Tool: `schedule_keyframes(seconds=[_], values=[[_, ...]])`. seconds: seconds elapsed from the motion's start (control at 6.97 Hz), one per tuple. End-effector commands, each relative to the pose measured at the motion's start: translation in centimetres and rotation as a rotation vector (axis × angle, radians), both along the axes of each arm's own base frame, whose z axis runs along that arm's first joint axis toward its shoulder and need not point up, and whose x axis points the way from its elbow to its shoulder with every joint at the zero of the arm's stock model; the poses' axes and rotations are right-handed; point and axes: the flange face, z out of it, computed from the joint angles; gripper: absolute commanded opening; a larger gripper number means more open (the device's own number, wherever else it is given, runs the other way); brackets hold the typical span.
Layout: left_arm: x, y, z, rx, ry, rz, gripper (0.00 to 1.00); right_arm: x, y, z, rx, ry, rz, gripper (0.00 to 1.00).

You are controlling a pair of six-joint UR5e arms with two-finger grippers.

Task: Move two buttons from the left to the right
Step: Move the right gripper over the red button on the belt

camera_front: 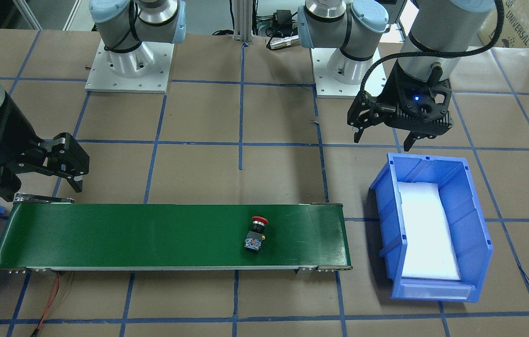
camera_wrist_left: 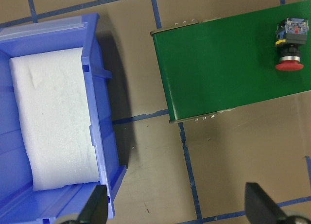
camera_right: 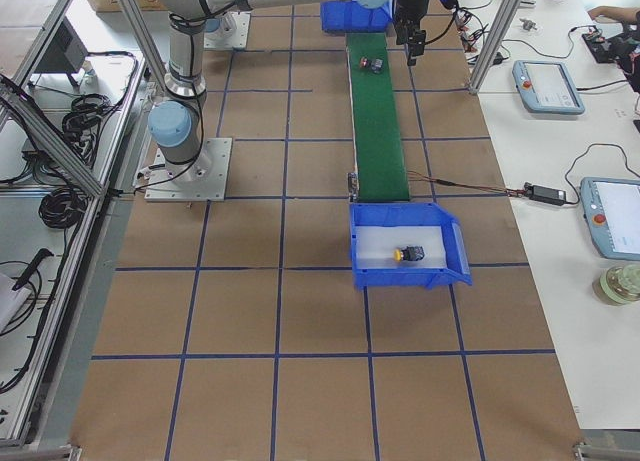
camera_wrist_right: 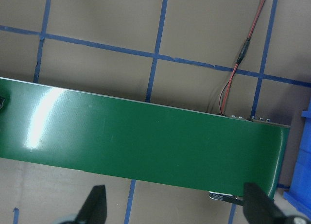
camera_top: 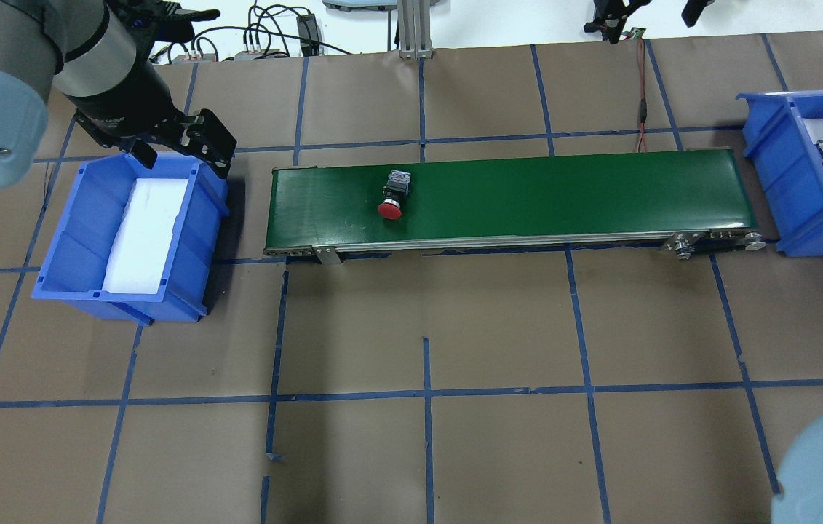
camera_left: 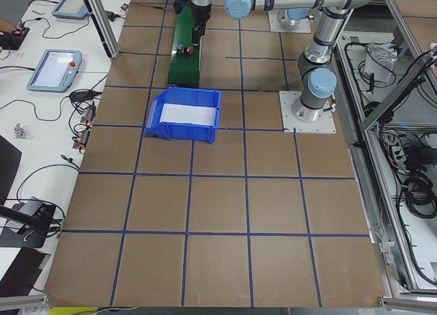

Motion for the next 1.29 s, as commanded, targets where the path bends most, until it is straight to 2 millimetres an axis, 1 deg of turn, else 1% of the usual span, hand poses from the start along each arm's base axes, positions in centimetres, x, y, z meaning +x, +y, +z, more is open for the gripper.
schedule_keyframes(seconds=[0.0, 0.14, 0.29, 0.43, 0.57, 0.72, 0.86, 1.0, 1.15], values=[[0.1, 0.1, -0.1, 0.001, -0.001, -0.007, 1.0, 3.3, -0.5, -2.2, -0.018, -0.004, 0.027, 1.0], [0.2, 0.2, -0.1, 0.001, -0.001, -0.007, 1.0, 6.8, -0.4, -3.5, -0.038, -0.018, -0.051, 1.0], [0.9, 0.2, -0.2, 0.002, 0.0, 0.007, 1.0, 9.2, -1.4, -7.1, -0.033, -0.031, -0.139, 1.0], [1.7, -0.2, -0.3, -0.004, -0.003, 0.0, 1.0, 10.8, -2.1, -10.3, -0.04, -0.039, -0.217, 1.0], [1.8, -0.9, -1.3, -0.005, -0.004, -0.01, 1.0, 10.8, -2.5, -12.6, -0.015, -0.039, -0.261, 1.0], [1.8, -1.1, -1.2, -0.025, -0.006, -0.011, 1.0, 11.2, -2.9, -14.9, 0.024, -0.056, -0.338, 1.0], [1.7, -0.8, -0.2, -0.043, -0.005, -0.013, 1.0, 11.5, -3.4, -16.7, 0.056, -0.074, -0.405, 1.0], [1.6, -0.3, 0.3, -0.053, -0.005, -0.014, 1.0, 11.5, -3.4, -16.8, 0.059, -0.073, -0.43, 1.0], [1.7, -0.3, 0.2, -0.05, -0.004, -0.012, 1.0, 11.8, -3.6, -17.2, 0.063, -0.07, -0.435, 1.0]])
